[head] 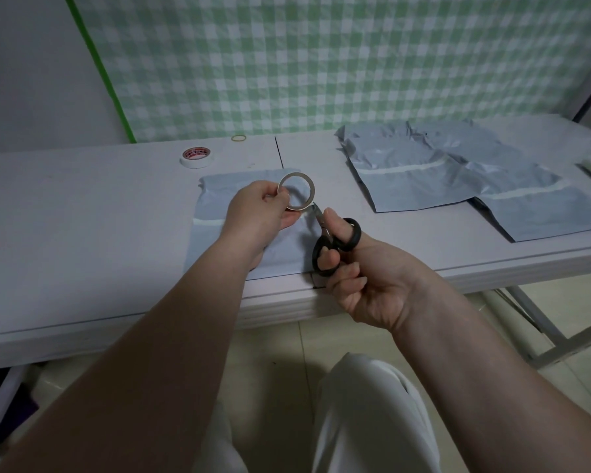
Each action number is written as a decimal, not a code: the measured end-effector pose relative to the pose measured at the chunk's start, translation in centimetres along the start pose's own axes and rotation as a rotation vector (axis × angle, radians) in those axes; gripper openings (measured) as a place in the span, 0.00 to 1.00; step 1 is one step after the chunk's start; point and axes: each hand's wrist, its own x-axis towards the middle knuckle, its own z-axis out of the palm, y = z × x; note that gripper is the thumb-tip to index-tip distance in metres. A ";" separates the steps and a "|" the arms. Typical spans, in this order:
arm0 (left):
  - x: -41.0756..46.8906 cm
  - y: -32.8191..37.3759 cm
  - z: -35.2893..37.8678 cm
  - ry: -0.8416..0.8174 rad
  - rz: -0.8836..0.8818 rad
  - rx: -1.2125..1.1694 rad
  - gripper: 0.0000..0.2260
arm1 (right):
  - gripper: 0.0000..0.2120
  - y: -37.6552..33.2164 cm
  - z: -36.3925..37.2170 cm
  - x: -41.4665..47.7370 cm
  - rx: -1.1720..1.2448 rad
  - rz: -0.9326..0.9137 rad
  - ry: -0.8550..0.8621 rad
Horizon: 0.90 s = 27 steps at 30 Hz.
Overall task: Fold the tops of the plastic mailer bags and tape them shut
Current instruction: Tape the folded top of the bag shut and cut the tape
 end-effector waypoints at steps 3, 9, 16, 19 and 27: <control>-0.1 0.1 0.0 0.014 -0.012 -0.007 0.07 | 0.17 0.1 0.0 -0.2 -0.027 -0.018 0.009; -0.4 1.4 -0.2 0.044 -0.068 -0.176 0.09 | 0.17 -0.8 -0.4 -1.3 -0.281 -0.192 0.136; -1.2 2.9 -4.5 0.311 0.194 0.226 0.01 | 0.22 -3.4 -1.3 0.7 -1.404 -0.547 0.881; -1.7 2.3 -8.0 0.487 0.255 0.688 0.06 | 0.20 -3.5 -1.0 1.6 -1.515 -0.548 0.972; -2.2 0.2 -12.5 0.534 0.147 0.934 0.11 | 0.15 -4.0 -0.4 3.5 -1.610 -0.560 1.037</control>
